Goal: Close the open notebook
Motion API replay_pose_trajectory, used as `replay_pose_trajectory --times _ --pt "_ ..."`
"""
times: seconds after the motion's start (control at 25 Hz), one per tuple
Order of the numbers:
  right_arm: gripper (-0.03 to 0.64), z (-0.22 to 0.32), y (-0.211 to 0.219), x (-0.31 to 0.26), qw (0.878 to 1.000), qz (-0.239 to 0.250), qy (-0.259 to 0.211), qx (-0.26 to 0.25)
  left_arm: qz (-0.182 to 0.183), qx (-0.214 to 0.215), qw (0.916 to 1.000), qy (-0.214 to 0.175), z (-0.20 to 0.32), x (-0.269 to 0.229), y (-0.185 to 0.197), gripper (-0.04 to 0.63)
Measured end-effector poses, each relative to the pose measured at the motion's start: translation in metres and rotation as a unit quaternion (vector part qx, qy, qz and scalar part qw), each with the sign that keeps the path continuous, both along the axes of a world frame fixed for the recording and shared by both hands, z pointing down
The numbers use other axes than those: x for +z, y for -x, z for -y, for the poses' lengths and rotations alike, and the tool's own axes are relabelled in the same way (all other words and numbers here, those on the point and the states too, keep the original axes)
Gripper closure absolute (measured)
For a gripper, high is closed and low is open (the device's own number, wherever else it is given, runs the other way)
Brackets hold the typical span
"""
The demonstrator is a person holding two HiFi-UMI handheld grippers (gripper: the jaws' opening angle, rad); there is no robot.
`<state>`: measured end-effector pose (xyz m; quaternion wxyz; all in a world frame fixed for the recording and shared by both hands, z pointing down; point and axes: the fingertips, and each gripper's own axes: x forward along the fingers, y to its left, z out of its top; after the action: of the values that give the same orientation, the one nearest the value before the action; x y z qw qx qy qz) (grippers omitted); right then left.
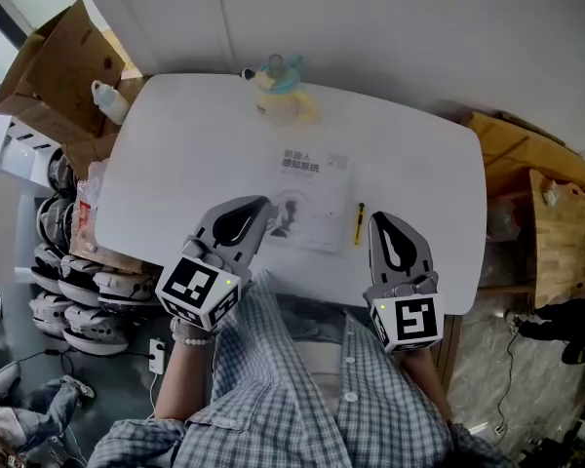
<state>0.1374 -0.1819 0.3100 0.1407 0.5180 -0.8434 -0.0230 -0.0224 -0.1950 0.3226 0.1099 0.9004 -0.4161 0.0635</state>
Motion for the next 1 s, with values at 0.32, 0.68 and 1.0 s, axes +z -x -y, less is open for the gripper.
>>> replay_pose_trajectory --times 0.32,0.68,1.0 --pt "0.591 0.0001 0.0045 0.0017 1.000 -0.003 0.002 -0.005 0.000 0.008 1.0000 0.001 0.0020 0.0004 -0.0028 0.588" --pt "0.591 0.0003 0.0040 0.0025 1.000 -0.004 0.003 -0.004 -0.003 0.012 0.9999 0.004 0.0036 0.0030 -0.0050 0.588" --pt "0.591 -0.0013 0.0057 0.0031 1.000 -0.006 0.004 -0.006 -0.005 0.014 0.9999 0.007 0.0020 0.0044 -0.0054 0.588"
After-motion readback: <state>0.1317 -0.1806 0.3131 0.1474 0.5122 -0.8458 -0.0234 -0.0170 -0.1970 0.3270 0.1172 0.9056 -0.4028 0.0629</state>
